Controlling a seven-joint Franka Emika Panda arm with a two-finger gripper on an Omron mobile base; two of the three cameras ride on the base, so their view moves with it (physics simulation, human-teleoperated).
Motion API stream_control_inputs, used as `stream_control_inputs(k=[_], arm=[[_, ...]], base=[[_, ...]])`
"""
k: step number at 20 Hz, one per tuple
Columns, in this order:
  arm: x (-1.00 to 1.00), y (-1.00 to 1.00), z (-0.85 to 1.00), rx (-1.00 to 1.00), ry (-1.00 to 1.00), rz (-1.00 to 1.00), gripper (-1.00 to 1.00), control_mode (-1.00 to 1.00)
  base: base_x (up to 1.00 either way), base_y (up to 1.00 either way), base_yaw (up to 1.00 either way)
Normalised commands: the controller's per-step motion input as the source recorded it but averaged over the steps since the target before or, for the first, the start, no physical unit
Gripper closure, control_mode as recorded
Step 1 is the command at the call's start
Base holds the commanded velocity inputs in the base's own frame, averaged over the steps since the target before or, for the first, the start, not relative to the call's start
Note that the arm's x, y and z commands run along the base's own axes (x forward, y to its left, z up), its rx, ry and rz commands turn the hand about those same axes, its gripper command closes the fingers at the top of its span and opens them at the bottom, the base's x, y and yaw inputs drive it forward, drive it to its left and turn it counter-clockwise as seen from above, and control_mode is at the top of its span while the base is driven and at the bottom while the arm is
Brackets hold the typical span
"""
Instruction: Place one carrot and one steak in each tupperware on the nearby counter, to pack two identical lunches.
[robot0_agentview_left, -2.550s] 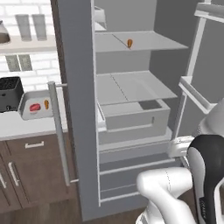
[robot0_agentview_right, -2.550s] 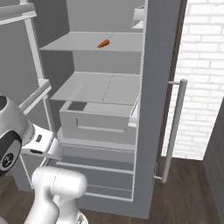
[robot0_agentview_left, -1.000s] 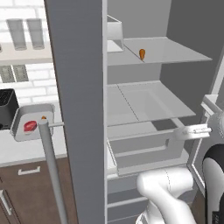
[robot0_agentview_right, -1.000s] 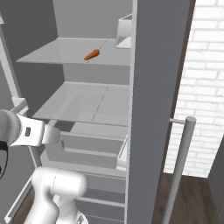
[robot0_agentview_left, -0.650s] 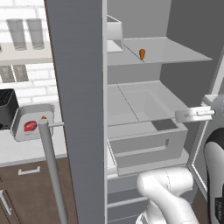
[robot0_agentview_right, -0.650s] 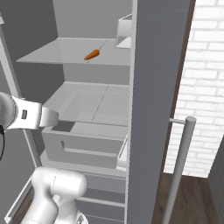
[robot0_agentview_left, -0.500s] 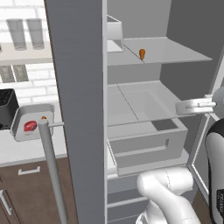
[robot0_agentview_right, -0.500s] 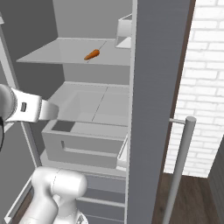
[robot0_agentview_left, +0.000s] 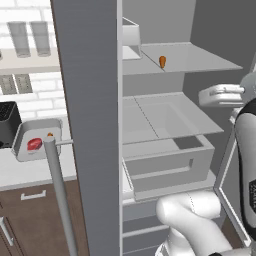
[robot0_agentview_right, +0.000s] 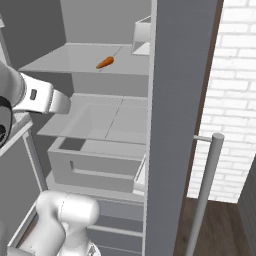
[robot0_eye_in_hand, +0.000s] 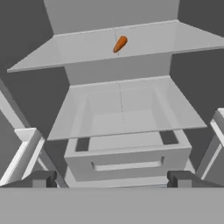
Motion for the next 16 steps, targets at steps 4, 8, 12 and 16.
stream_control_inputs(k=[4,8,12,16], arm=[[0.57,0.00,0.00,0.01,-0.02,0.00,-1.00,-1.00],[0.59,-0.04,0.00,0.00,-0.11,0.00,-1.00,-1.00],[0.54,-0.01,0.11,0.00,-0.08,-0.01,-1.00,-1.00],[0.57,0.00,0.10,0.00,0.00,-0.05,-1.00,-1.00]], base=[[0.00,0.00,0.00],[0.00,0.00,0.00],[0.00,0.00,0.00],[0.00,0.00,0.00]])
